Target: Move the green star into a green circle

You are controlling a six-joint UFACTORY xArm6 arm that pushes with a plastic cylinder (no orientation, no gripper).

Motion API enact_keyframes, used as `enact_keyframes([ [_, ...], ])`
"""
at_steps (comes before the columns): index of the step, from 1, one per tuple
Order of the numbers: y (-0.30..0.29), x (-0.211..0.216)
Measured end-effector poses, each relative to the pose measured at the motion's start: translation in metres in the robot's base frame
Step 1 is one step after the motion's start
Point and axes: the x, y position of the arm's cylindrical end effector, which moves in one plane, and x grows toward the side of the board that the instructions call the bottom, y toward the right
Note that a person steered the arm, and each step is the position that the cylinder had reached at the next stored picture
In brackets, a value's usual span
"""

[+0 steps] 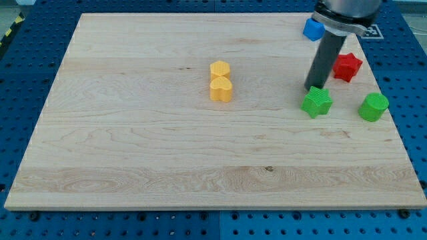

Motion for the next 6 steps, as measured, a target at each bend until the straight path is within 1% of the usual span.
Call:
enact_keyframes([
  [1,-0.030,0.000],
  [2,-0.036,0.014],
  [3,-0.030,0.039],
  [4,-0.003,0.053],
  [5,0.022,0.053],
  [6,0.028,0.053],
])
